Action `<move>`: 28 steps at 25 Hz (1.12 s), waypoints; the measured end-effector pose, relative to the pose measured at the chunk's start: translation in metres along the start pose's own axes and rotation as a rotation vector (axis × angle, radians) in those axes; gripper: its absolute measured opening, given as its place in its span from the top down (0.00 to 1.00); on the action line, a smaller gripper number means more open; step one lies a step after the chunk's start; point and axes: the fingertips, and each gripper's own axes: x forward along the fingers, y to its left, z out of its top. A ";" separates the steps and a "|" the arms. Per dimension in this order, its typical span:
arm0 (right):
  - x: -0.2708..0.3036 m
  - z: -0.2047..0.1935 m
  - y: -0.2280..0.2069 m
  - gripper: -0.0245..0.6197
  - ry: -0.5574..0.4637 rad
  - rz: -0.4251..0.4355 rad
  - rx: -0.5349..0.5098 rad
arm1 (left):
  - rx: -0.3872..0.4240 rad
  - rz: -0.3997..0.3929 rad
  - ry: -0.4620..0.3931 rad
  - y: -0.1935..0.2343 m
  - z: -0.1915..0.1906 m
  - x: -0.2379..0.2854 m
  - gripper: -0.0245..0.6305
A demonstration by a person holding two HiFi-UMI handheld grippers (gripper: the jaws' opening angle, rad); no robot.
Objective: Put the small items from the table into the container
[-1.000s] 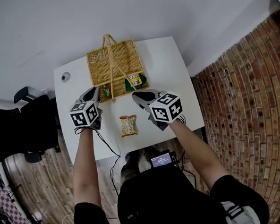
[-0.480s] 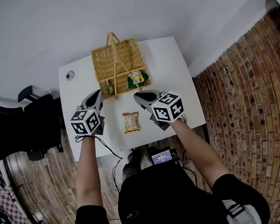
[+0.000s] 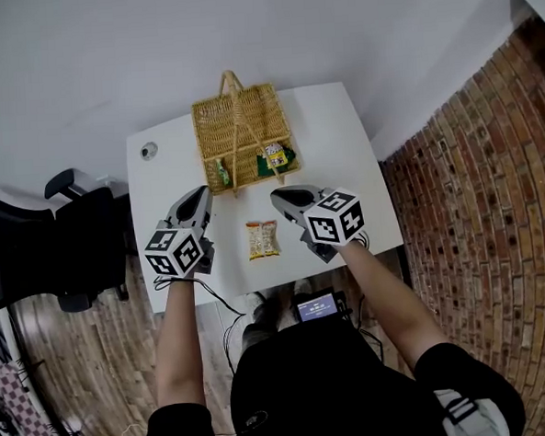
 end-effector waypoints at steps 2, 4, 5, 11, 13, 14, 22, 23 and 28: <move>-0.002 -0.001 0.003 0.93 -0.002 0.001 0.002 | -0.003 -0.011 -0.009 -0.004 -0.001 -0.005 0.95; -0.004 -0.003 0.005 0.93 -0.004 0.003 0.003 | -0.010 -0.023 -0.017 -0.007 -0.004 -0.011 0.95; -0.005 -0.005 0.007 0.93 -0.004 0.004 0.005 | -0.016 -0.032 -0.020 -0.009 -0.006 -0.014 0.95; -0.008 -0.015 0.012 0.93 0.000 0.013 0.019 | -0.041 -0.072 -0.019 -0.019 -0.015 -0.026 0.95; -0.009 -0.016 0.015 0.93 -0.002 0.018 0.022 | -0.044 -0.082 -0.017 -0.023 -0.017 -0.029 0.95; -0.009 -0.016 0.016 0.93 -0.003 0.020 0.022 | -0.045 -0.090 -0.017 -0.025 -0.018 -0.030 0.95; -0.008 -0.019 0.020 0.93 0.016 0.029 0.011 | -0.027 -0.107 0.001 -0.033 -0.022 -0.030 0.95; -0.008 -0.023 0.020 0.93 0.032 0.030 0.008 | -0.027 -0.107 0.006 -0.033 -0.025 -0.030 0.95; 0.000 -0.054 0.023 0.92 0.119 0.054 0.014 | -0.044 -0.094 0.022 -0.030 -0.039 -0.034 0.94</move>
